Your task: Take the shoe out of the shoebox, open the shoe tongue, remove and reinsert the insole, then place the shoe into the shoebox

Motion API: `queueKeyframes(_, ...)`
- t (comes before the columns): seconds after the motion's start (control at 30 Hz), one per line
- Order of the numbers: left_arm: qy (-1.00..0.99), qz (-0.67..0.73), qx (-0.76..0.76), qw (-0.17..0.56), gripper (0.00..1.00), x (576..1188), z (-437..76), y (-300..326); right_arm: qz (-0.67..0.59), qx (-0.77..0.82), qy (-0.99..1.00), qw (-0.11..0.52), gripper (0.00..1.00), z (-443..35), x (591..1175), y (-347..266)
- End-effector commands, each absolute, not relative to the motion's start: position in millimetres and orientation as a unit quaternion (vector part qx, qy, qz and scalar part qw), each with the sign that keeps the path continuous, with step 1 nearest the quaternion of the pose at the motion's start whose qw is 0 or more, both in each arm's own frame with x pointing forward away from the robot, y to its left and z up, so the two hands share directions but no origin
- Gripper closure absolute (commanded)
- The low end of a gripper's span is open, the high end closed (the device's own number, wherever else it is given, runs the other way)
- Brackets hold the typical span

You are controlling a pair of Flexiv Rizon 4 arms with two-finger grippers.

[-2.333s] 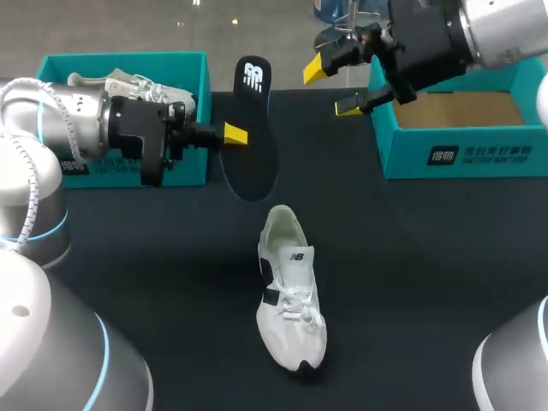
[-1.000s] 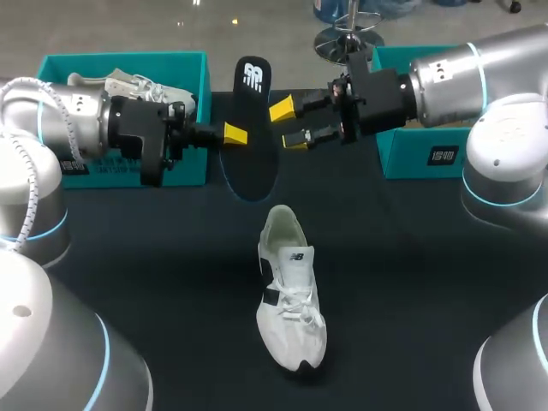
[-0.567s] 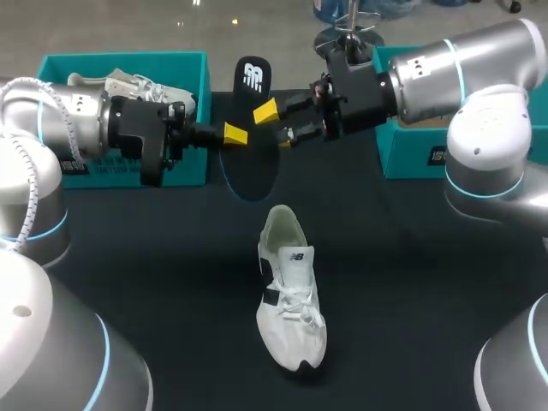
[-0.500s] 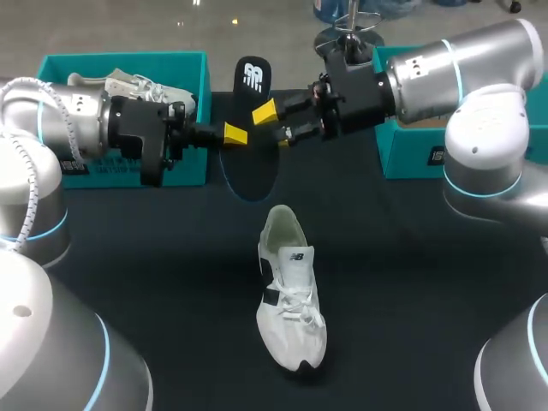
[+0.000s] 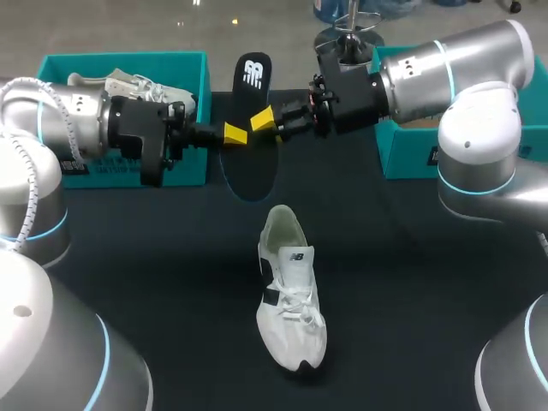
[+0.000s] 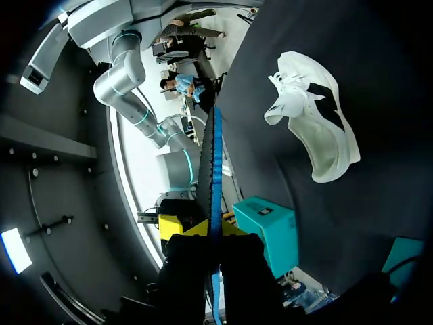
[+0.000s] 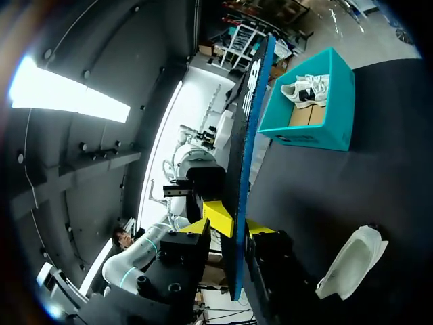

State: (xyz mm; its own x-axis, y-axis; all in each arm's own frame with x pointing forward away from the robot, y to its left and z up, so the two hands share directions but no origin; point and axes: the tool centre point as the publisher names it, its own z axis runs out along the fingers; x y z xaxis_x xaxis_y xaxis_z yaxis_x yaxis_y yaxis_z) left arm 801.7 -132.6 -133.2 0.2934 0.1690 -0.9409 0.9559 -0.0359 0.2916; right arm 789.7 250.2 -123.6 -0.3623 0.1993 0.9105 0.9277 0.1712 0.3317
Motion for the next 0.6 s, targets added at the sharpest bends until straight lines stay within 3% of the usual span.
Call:
queueKeyframes(0.03, 0.458, -0.377, 0.613, 0.522, 1.0, 802, -135, -134, -0.485, -0.421, -0.668, 0.376, 1.0, -124, 792, 255)
queueKeyframes(0.43, 0.458, -0.377, 0.613, 0.522, 1.0, 802, -135, -134, -0.488, -0.444, -0.654, 0.37, 1.0, -133, 790, 249)
queueKeyframes(0.47, 0.458, -0.377, 0.613, 0.522, 0.61, 802, -135, -134, -0.488, -0.448, -0.652, 0.367, 1.0, -136, 790, 247)
queueKeyframes(0.5, 0.466, -0.377, 0.614, 0.514, 0.0, 800, -134, -132, -0.488, -0.451, -0.651, 0.366, 1.0, -139, 790, 246)
queueKeyframes(0.6, 0.5, -0.383, 0.596, 0.498, 0.0, 794, -134, -122, -0.489, -0.466, -0.645, 0.357, 1.0, -149, 791, 240)
